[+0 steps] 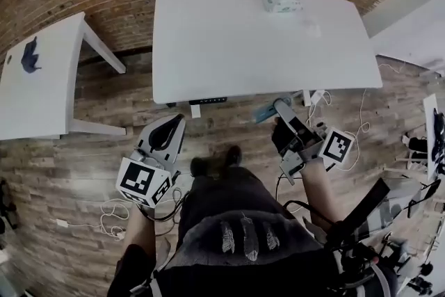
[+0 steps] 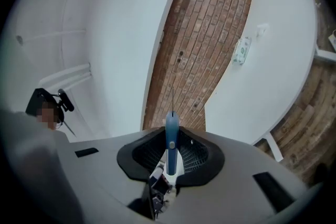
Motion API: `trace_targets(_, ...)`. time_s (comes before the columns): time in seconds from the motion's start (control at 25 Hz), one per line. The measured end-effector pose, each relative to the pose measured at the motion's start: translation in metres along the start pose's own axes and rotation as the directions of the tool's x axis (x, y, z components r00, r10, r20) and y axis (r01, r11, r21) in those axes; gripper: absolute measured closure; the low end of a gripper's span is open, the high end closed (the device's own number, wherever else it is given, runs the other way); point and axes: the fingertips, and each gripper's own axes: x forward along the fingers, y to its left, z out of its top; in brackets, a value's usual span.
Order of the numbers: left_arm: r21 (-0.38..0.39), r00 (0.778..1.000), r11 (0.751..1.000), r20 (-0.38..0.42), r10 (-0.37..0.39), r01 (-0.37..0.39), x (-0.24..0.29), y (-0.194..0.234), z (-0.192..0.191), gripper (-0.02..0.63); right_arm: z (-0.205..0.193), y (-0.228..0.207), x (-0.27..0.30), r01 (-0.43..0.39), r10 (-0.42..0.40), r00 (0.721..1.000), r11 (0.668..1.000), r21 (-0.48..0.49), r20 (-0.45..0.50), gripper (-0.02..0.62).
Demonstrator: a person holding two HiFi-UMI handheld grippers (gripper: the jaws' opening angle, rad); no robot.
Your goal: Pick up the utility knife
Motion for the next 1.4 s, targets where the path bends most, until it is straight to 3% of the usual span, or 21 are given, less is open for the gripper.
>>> trace_targets(0.2, 0.046, 0.999, 0.999, -0.046, -0.012, 0.014, 0.019, 0.005, -0.012, 0.609, 0.006, -0.008, -0.051, 0.113, -0.114, 0.986, 0.994, 0.012, 0.125, 0.523)
trace_targets(0.36, 0.063, 0.998, 0.996, -0.03, -0.061, 0.063, 0.031, -0.014, 0.003, 0.609, 0.02, -0.006, -0.084, 0.127, -0.125, 0.971, 0.992, 0.005, 0.205, 0.523)
trace_targets(0.52, 0.132, 0.995, 0.988, -0.077, -0.07, 0.08, 0.047, -0.037, 0.005, 0.611, 0.031, -0.01, -0.103, 0.098, -0.1, 0.966, 0.995, 0.02, 0.237, 0.523)
trace_targets(0.84, 0.178, 0.991, 0.981, -0.119, -0.055, 0.075, 0.078, -0.101, 0.007, 0.61, 0.055, -0.034, -0.133, 0.031, -0.047, 0.974, 0.997, 0.076, 0.22, 0.523)
trace_targets(1.04, 0.147, 0.99, 0.986, -0.13, -0.055, 0.074, 0.09, -0.129, 0.008, 0.61, 0.069, -0.036, -0.132, -0.064, 0.052, 0.981, 0.996, 0.055, 0.185, 0.523)
trace_targets(1.24, 0.121, 0.984, 0.99, -0.171, -0.047, 0.068, 0.099, -0.165, -0.009, 0.609, 0.062, -0.044, -0.161, -0.06, 0.06, 0.991, 0.998, -0.003, 0.119, 0.523)
trace_targets(1.4, 0.12, 0.985, 0.992, -0.174, -0.017, 0.038, 0.12, -0.182, -0.004, 0.61, 0.074, -0.048, -0.165, -0.136, 0.139, 0.989, 0.989, -0.052, 0.049, 0.523)
